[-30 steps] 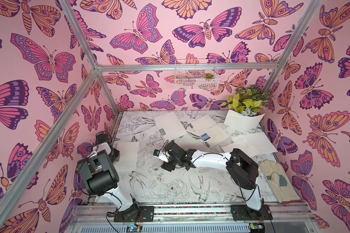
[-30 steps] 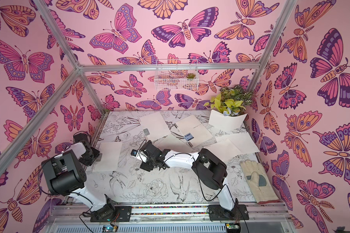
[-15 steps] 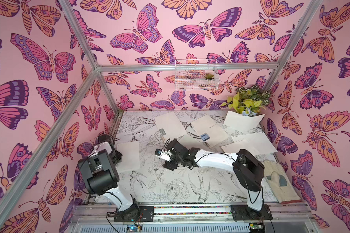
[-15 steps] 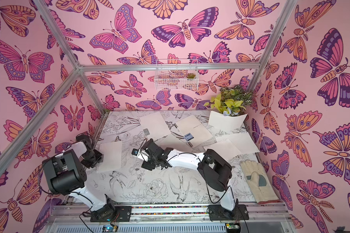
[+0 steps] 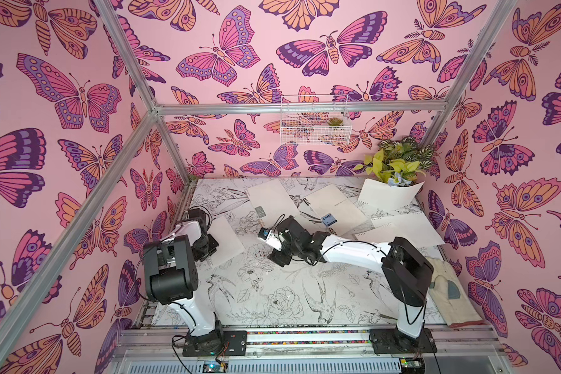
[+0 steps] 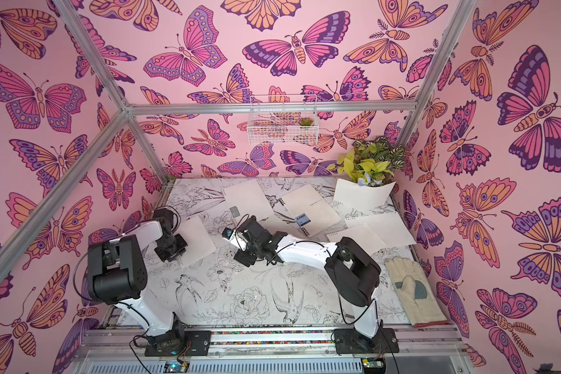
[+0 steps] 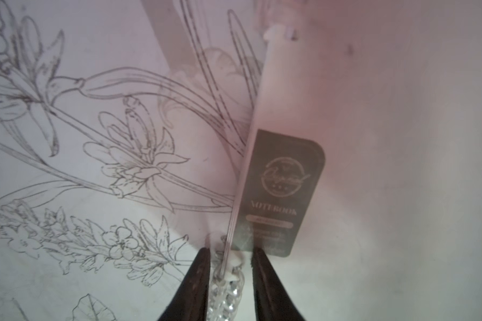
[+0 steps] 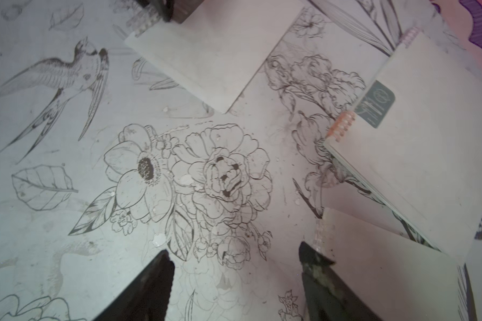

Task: Tear off pages from different notebooks
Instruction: Move the notebook to the center of the board.

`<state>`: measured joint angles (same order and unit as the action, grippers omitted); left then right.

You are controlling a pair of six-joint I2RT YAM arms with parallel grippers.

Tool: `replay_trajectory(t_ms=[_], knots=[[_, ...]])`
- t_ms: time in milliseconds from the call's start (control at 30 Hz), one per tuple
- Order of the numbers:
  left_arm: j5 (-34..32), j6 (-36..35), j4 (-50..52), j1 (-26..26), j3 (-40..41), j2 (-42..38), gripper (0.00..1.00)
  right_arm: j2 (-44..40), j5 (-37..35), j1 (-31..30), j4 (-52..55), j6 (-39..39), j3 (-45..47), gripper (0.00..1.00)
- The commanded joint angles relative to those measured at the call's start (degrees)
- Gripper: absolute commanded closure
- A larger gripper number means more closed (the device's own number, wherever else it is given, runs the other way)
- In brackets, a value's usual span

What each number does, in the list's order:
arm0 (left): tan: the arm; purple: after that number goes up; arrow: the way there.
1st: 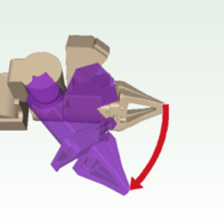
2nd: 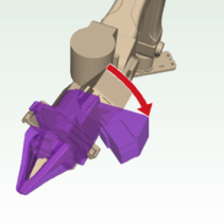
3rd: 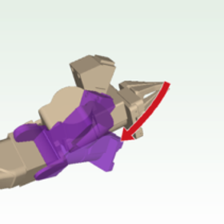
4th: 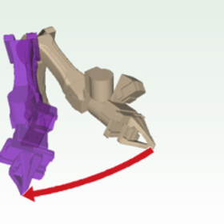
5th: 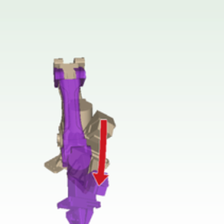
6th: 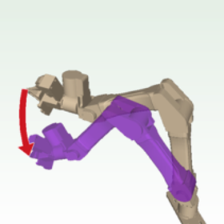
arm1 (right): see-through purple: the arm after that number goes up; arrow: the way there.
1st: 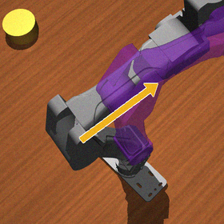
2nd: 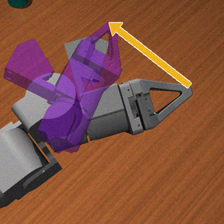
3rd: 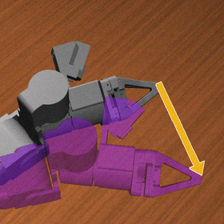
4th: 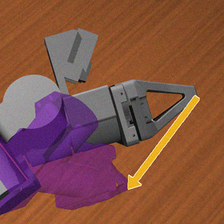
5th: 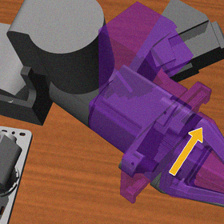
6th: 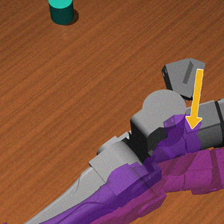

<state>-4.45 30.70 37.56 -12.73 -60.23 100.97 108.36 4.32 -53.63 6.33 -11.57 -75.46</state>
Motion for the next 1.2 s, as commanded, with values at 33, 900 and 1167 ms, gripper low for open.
replay_trajectory(t_ms=[33, 900, 1167], knots=[[4.23, -0.34, 1.1, 2.1, 5.66, 0.56, 0.71, -1.82, 11.97, 6.69, -11.41, 17.21, 3.57, 0.27], [15.15, 5.38, -1.71, 27.18, 25.17, -24.39, 0.82, -2.41, 20.16, 11.57, -11.48, 28.15, 7.42, 0.01], [18.78, -0.57, -5.17, 32.48, 21.09, -21.18, 0.77, -0.76, 18.74, 11.11, -3.37, 26.78, 9.27, 0.01]])
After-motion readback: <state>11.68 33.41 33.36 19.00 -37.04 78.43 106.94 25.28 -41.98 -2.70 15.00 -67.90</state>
